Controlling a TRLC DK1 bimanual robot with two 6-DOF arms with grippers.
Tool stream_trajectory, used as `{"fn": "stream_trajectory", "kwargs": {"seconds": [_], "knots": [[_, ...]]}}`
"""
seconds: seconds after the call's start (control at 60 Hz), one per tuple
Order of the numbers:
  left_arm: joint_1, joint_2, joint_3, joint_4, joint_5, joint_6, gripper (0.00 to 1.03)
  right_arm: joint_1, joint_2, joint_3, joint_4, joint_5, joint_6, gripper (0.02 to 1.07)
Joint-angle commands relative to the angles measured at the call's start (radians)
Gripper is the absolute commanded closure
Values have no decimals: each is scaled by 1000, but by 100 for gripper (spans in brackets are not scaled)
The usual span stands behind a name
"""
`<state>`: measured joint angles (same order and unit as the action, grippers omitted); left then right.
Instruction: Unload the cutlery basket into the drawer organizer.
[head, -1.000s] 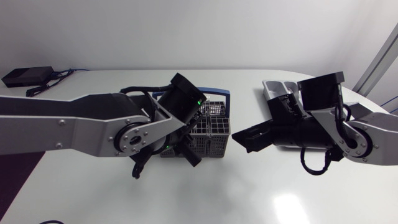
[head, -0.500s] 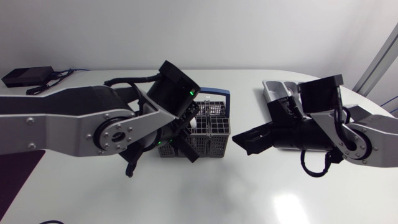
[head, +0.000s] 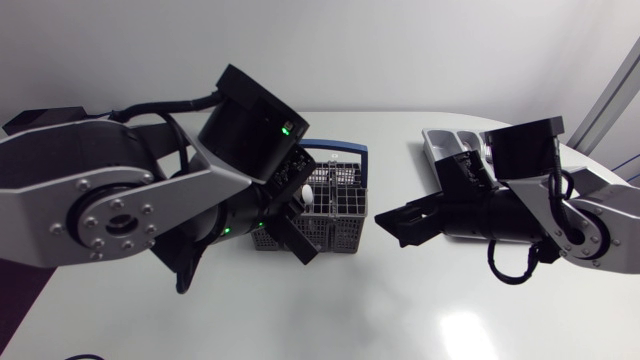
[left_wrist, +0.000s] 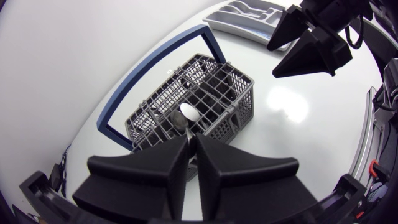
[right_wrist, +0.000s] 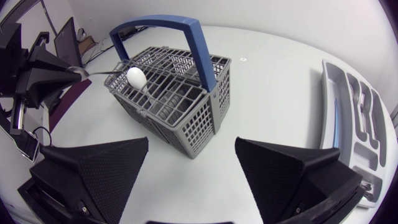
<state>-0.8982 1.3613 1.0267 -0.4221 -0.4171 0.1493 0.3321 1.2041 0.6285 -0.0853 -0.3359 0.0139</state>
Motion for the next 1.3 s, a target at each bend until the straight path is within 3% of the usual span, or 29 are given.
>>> {"fn": "stream_trajectory", "kwargs": {"seconds": [0.0,0.2,0.45,0.717,0.783,1.1,1.183,1.283], "knots": [[-7,-39,-2,-9,1,-24,93,1,-17,-27,-11,1,-11,7],[-19,-87,3,-27,55,-47,93,13,-32,-26,-36,0,-49,7],[-10,-163,-4,-40,267,-116,93,90,-71,-13,-140,54,-247,7],[16,-186,-19,-27,486,-157,93,99,-187,-58,-156,44,-296,7],[45,-186,-24,-14,580,-162,93,99,-229,-67,-151,44,-313,7],[94,-136,-33,17,813,-145,93,125,-308,-90,-229,-167,-491,7],[94,-114,-33,16,845,-134,93,145,-334,-93,-278,-170,-612,7],[96,-99,-36,14,897,-120,93,166,-334,-72,-311,-189,-640,7]]}}
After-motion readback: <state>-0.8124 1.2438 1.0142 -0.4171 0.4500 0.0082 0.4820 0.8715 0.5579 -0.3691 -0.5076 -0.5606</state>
